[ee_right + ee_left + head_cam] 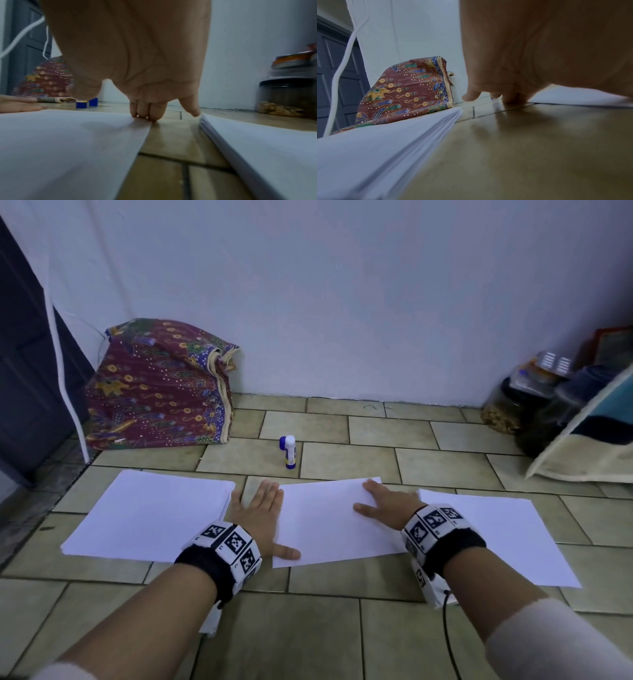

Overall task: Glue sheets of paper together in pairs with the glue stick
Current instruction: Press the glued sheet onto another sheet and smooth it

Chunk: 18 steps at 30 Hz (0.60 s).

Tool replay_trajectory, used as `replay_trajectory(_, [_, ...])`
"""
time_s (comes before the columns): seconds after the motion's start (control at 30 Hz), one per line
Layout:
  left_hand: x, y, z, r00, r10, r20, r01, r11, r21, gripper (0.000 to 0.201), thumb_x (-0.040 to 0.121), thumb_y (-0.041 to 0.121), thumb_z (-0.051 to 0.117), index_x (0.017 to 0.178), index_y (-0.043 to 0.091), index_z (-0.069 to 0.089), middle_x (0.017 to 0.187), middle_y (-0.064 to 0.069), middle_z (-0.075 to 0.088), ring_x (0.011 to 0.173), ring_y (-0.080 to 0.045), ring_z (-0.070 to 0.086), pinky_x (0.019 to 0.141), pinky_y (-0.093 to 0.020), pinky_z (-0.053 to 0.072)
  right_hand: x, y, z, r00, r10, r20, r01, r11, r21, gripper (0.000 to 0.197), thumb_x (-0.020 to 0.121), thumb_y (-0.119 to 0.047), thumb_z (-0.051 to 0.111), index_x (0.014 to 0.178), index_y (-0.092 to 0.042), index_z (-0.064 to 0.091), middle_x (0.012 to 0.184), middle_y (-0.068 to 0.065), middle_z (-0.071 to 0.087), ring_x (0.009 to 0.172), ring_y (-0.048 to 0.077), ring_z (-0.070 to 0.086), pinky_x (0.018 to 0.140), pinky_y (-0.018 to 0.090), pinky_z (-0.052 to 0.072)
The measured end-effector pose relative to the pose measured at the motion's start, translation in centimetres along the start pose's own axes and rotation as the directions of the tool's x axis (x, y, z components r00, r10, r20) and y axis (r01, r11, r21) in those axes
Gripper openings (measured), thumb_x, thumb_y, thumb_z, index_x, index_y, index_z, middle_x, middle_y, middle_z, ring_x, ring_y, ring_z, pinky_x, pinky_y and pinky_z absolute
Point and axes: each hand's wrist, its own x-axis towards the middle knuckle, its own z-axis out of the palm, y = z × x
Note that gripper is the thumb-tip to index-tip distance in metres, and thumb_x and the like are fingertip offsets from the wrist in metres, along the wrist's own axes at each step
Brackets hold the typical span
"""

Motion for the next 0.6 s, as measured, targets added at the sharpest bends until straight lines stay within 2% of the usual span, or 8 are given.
replay_trajectory(0.1, [0.0, -0.1, -0.1, 1.000, 0.006, 0.003, -0.006, 1.000, -0.014, 0.122, 0.074, 0.082, 0.044, 0.150, 0.009, -0.019, 0.157, -0.003, -0.026, 0.144, -0.019, -0.026, 0.113, -0.061, -0.008, 0.3, -0.5, 0.3, 0.998, 0.030, -0.048, -0.031, 0.999, -0.022, 0.086, 0.085, -0.068, 0.044, 0.151, -0.023, 0.010, 0.156, -0.005, 0.023, 0.138, 0.020, 0.035, 0.116, 0.050, 0.007])
replay_trajectory(0.17, [-0.3, -0.4, -0.8, 1.000, 0.014, 0.016, -0.014, 1.000, -0.003, 0.117, 0.077, 0.080, 0.044, 0.151, 0.011, -0.015, 0.159, -0.001, -0.020, 0.146, -0.020, -0.021, 0.114, -0.062, -0.006, 0.2, -1.4, 0.2, 0.994, 0.056, -0.090, -0.064, 0.994, -0.089, 0.091, 0.080, -0.065, 0.058, 0.146, -0.015, 0.021, 0.146, 0.002, 0.040, 0.132, 0.021, 0.041, 0.115, 0.048, 0.013])
replay_trajectory(0.27, [-1.0, -0.9, -2.7, 1.000, -0.021, 0.013, 0.022, 0.999, -0.026, 0.098, 0.080, 0.078, 0.041, 0.150, 0.014, 0.018, 0.158, -0.002, 0.019, 0.145, -0.023, 0.016, 0.112, -0.059, 0.009, -0.8, -3.1, 0.4, 0.978, 0.105, -0.179, -0.150, 0.953, -0.263, 0.070, 0.084, -0.054, 0.061, 0.134, -0.011, 0.037, 0.136, 0.008, 0.042, 0.129, 0.025, 0.037, 0.105, 0.042, 0.031])
replay_trajectory(0.33, [-1.4, -0.8, -3.8, 0.998, -0.009, -0.060, 0.009, 1.000, 0.009, 0.075, 0.084, 0.073, 0.042, 0.132, 0.015, 0.044, 0.139, -0.004, 0.045, 0.130, -0.024, 0.038, 0.108, -0.051, 0.025, -1.2, -4.2, 1.3, 0.976, 0.096, -0.194, -0.143, 0.959, -0.245, 0.047, 0.092, -0.036, 0.056, 0.130, -0.011, 0.043, 0.136, 0.010, 0.037, 0.125, 0.027, 0.039, 0.099, 0.039, 0.036])
replay_trajectory(0.37, [-1.5, -0.5, -4.1, 0.994, 0.023, -0.111, -0.023, 1.000, 0.003, 0.065, 0.087, 0.067, 0.045, 0.128, 0.016, 0.047, 0.136, -0.004, 0.046, 0.127, -0.024, 0.040, 0.106, -0.047, 0.031, -1.2, -4.7, 1.8, 0.979, 0.064, -0.193, -0.108, 0.968, -0.228, 0.038, 0.095, -0.025, 0.052, 0.129, -0.011, 0.044, 0.136, 0.011, 0.036, 0.123, 0.028, 0.040, 0.098, 0.038, 0.037])
replay_trajectory(0.43, [-1.4, 0.7, -4.0, 0.975, 0.117, -0.187, -0.135, 0.987, -0.084, 0.059, 0.090, 0.051, 0.055, 0.137, 0.020, 0.040, 0.147, -0.002, 0.034, 0.134, -0.022, 0.032, 0.108, -0.044, 0.031, -1.0, -5.6, 2.8, 0.983, -0.050, -0.176, 0.014, 0.980, -0.197, 0.040, 0.095, -0.012, 0.043, 0.134, -0.012, 0.040, 0.137, 0.013, 0.033, 0.123, 0.030, 0.039, 0.098, 0.039, 0.038])
replay_trajectory(0.5, [-1.4, 1.8, -3.5, 0.967, 0.181, -0.180, -0.200, 0.975, -0.095, 0.068, 0.089, 0.042, 0.061, 0.145, 0.018, 0.031, 0.153, -0.001, 0.025, 0.140, -0.020, 0.023, 0.113, -0.043, 0.026, -0.8, -6.4, 3.4, 0.978, -0.130, -0.162, 0.104, 0.982, -0.159, 0.048, 0.094, -0.016, 0.046, 0.141, -0.016, 0.035, 0.141, 0.012, 0.031, 0.126, 0.031, 0.033, 0.100, 0.039, 0.039])
replay_trajectory(0.6, [-1.5, 2.6, -2.4, 0.976, 0.167, -0.137, -0.176, 0.983, -0.059, 0.066, 0.084, 0.043, 0.067, 0.137, 0.014, 0.039, 0.139, -0.003, 0.040, 0.128, -0.021, 0.038, 0.103, -0.039, 0.039, -0.8, -7.4, 4.1, 0.982, -0.102, -0.159, 0.084, 0.990, -0.117, 0.065, 0.088, -0.045, 0.059, 0.138, -0.013, 0.034, 0.140, 0.008, 0.032, 0.129, 0.029, 0.029, 0.099, 0.040, 0.038])
